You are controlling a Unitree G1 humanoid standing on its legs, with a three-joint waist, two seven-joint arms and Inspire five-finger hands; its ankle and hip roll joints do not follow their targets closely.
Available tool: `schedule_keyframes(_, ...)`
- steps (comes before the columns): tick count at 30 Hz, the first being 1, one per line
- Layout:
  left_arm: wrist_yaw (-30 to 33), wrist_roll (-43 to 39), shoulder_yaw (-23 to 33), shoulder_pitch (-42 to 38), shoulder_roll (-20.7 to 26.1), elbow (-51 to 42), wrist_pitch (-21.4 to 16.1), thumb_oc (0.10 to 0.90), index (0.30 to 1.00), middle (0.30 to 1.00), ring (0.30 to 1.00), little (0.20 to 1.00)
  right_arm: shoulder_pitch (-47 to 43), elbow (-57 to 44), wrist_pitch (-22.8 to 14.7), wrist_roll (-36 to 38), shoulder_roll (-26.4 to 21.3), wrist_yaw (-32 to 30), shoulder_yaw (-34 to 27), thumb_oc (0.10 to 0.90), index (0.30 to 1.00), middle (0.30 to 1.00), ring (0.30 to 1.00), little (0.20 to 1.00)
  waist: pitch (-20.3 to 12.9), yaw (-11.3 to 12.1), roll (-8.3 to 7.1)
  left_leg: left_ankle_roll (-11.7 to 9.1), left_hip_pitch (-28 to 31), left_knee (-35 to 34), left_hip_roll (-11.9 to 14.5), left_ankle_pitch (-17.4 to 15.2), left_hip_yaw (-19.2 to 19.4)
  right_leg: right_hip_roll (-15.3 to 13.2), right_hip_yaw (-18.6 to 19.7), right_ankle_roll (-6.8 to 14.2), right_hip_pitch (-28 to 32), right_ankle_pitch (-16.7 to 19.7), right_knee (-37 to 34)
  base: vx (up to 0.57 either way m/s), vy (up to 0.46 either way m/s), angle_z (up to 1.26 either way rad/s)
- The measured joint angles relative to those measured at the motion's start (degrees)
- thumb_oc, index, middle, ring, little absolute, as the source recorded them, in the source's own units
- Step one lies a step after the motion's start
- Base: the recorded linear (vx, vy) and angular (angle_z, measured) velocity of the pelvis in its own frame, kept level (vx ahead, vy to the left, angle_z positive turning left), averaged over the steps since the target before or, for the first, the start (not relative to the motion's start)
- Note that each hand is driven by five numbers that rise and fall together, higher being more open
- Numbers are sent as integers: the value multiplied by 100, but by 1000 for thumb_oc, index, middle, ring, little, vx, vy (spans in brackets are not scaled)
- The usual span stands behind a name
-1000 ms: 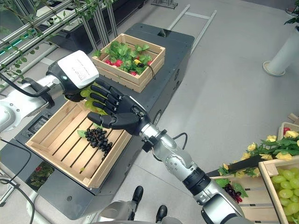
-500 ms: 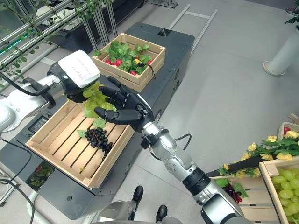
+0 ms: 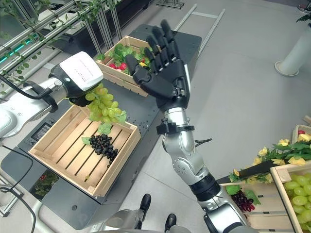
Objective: Pick up the fruits from the basket on one side to the basket on the other side
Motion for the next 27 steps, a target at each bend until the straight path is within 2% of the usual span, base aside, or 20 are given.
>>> schedule_keyframes(3, 0, -6, 3, 0, -86, -17, 0, 400, 300, 300, 300, 300, 2, 0, 87, -262, -110, -170, -5, 800, 900, 900, 900, 900, -55, -18, 86, 0, 0, -1, 3, 0, 3, 2, 2, 0, -1, 0, 0, 0, 0, 0)
schedule_keyframes(8, 15, -7, 9, 0, -211, -228, 0, 400, 300, 300, 300, 300, 4, 27, 673, -204, -414, -87, 14, 800, 900, 900, 900, 900, -90, -16, 125, 1, 2, -1, 11, 1, -4, 16, -14, -1, 7, 1, 0, 0, 0, 0)
schedule_keyframes(10, 35, -13, 9, 0, -224, -287, 0, 400, 300, 300, 300, 300, 7, 35, 883, -183, -540, 132, 70, 800, 900, 900, 900, 900, -92, -14, 120, 2, 9, -1, 9, 1, -10, 16, -21, -1, 19, 1, 0, 0, 0, 0)
schedule_keyframes(19, 75, -291, 12, 0, -221, -434, 0, 400, 300, 300, 300, 300, 8, 589, 1257, -186, -560, 635, 252, 800, 900, 900, 900, 900, -154, -2, 9, 5, 20, -1, 7, 4, -21, 16, -40, -1, 35, 0, 0, 0, 0, 0)
schedule_keyframes(27, 86, -460, 18, -1, -220, -687, 0, 400, 300, 300, 300, 300, 54, 758, 1618, -186, -736, 1099, 560, 800, 900, 900, 900, 900, -174, 3, -27, 29, 17, -1, 3, 20, -36, 17, -54, 0, 38, 1, 0, 0, 0, 0)
